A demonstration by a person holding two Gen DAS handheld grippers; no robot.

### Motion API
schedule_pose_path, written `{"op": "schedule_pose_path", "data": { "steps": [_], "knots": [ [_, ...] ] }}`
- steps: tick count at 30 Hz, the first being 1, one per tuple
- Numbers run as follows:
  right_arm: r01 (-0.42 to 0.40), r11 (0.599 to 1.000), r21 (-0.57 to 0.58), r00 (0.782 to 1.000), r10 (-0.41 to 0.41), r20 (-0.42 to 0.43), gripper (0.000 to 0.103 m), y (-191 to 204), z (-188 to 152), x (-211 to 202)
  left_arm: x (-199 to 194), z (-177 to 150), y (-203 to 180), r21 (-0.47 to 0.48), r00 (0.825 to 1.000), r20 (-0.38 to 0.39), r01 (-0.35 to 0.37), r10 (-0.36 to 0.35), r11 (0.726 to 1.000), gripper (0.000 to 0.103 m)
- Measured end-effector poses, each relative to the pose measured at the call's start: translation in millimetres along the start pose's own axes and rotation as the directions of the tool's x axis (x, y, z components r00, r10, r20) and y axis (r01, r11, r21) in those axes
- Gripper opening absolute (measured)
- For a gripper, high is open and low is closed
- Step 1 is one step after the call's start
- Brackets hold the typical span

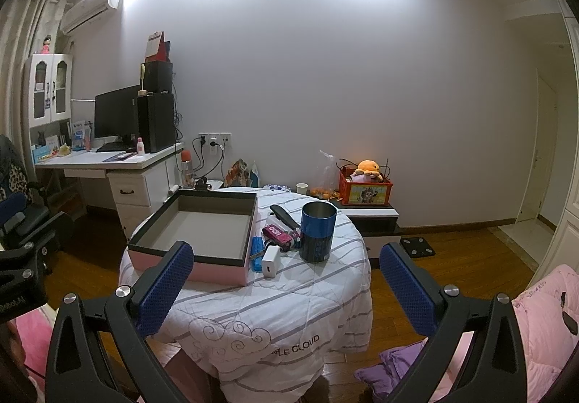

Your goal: Organize rigid objects

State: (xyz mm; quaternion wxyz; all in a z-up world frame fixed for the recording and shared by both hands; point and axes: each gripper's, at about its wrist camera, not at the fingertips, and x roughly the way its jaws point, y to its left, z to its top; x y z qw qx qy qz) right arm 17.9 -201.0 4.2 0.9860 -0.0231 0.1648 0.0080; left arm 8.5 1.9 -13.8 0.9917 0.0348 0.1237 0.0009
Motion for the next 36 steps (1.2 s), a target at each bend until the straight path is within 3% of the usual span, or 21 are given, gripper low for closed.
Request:
{"op": "schedule_pose_path", "data": {
  "steps": [22,30,36],
  "knots": [
    [0.012,0.999,0.044,1.000,-0.012,-0.009,0.103,-18,-4,15,16,-3,8,0.007,1.000,-0.030,-0.003,0.004,1.000,0.103],
    [0.033,0.996,0.081,0.999,-0.030,-0.036,0.103,-36,-13,52,74,-3,22,-0.013,0.992,-0.127,0.003,-0.004,1.000,0.103],
    [0.013,0.997,0.078,0.997,-0.007,-0.077,0.103,-39,-19,93,149,-19,37,-0.056,0.960,-0.279,-0.027,0.010,0.998,0.103]
  ]
}}
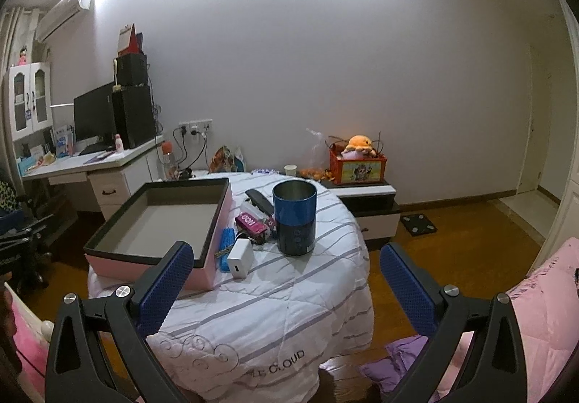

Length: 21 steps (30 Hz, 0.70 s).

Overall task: Organize rigid objects
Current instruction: 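Grasp the pink tray wall with the left gripper while the right gripper approaches the blue cup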

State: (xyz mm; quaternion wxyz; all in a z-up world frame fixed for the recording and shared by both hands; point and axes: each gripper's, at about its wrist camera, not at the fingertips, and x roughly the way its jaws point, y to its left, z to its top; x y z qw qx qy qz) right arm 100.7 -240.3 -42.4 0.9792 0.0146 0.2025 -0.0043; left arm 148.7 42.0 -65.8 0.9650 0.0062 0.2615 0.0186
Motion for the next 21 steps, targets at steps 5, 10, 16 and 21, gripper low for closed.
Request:
{"op": "schedule_pose_path", "data": {
  "steps": [5,10,16,21],
  "knots": [
    [-0.022,1.000,0.005,0.998,0.022,-0.061,0.103,-3,0,41,60,6,11,-0.029,0.994,-0.105,-0.022,0.018,0.999,0.103],
    [-0.007,1.000,-0.006,0.995,0.007,-0.102,0.103,-7,3,74,108,8,20,-0.030,0.981,-0.187,-0.061,0.054,0.998,0.093],
    [-0.016,1.000,0.015,0.992,0.018,-0.125,0.103,-11,10,105,153,6,27,-0.044,0.959,-0.282,-0.049,0.035,0.998,0.066],
    [-0.027,1.000,0.002,0.990,0.027,-0.141,0.103,-11,15,124,173,7,32,-0.054,0.949,-0.316,-0.025,0.007,0.998,0.043]
  ]
}}
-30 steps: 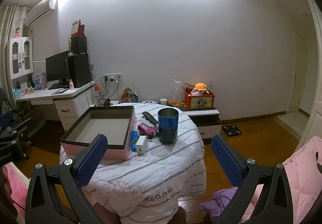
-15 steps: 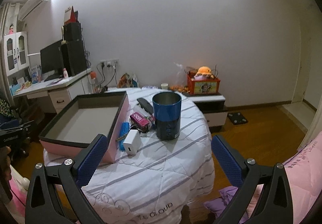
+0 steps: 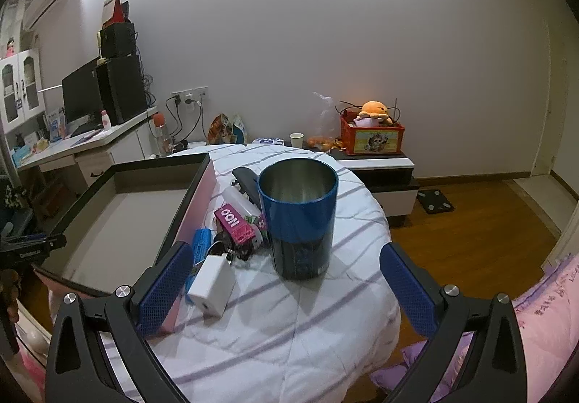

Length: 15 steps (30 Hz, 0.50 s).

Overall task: Organize rigid objects
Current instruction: 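Grasp the pink tray wall with the left gripper while the right gripper approaches the blue cup, then grasp the blue-and-black cup with the right gripper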

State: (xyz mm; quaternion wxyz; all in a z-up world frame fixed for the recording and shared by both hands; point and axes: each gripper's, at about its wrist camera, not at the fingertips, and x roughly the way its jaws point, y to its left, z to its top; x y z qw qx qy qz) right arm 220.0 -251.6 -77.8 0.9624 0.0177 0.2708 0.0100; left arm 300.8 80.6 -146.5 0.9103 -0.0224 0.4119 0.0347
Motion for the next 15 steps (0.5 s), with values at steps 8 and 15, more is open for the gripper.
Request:
{"op": "schedule_pose_path", "data": {
  "steps": [8,15],
  "knots": [
    [0.002,1.000,-0.002,1.000,-0.002,-0.029,0.103,-2,4,28,15,2,3,0.001,0.997,-0.037,0.062,-0.062,0.998,0.015],
    [0.007,1.000,0.030,1.000,-0.006,-0.029,0.103,-11,9,45,24,3,10,-0.024,0.993,-0.057,0.105,-0.106,0.994,0.014]
  ]
}}
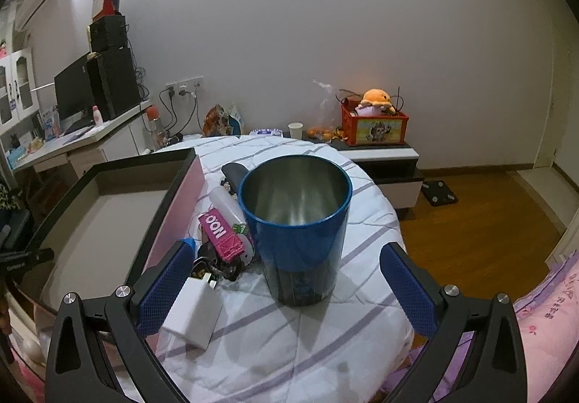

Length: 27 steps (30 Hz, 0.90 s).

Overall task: Organize rigid objects
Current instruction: 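Grasp the blue-and-black cup with the right gripper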

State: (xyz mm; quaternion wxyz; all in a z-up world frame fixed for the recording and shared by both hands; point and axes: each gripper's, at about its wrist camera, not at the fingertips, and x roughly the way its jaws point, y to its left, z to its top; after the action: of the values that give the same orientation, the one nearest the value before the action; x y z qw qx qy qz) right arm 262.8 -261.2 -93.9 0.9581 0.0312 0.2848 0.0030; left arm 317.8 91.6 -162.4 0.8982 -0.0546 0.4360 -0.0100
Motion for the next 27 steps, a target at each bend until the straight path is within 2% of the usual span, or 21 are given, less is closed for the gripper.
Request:
{"op": "schedule_pose_path", "data": {
  "steps": [7,11,12,13,20,27],
  "knots": [
    [0.001,1.000,0.031,1.000,0.000,-0.010,0.102,-7,7,19,4,0,1,0.000,1.000,-0.005,0.006,-0.006,1.000,0.014],
    [-0.030,0.998,0.047,0.999,0.032,-0.033,0.089,-8,6,30,4,0,2,-0.005,1.000,-0.008,0.013,-0.013,1.000,0.014],
    [-0.028,0.998,0.051,0.999,0.030,-0.043,0.075,-8,6,32,5,1,2,-0.004,1.000,-0.009,0.012,-0.012,1.000,0.014],
    [-0.023,0.999,0.048,0.998,0.025,-0.053,0.071,-8,6,35,5,1,3,-0.002,1.000,-0.008,0.012,-0.012,1.000,0.014],
    [-0.055,0.997,0.062,0.998,0.057,-0.040,0.071,-14,4,34,6,1,3,0.001,1.000,-0.006,0.009,-0.009,1.000,0.014],
    [-0.032,0.999,0.041,0.999,0.032,-0.001,0.070,-7,10,21,6,-1,5,0.010,1.000,-0.008,0.008,-0.008,1.000,0.014]
  ]
}}
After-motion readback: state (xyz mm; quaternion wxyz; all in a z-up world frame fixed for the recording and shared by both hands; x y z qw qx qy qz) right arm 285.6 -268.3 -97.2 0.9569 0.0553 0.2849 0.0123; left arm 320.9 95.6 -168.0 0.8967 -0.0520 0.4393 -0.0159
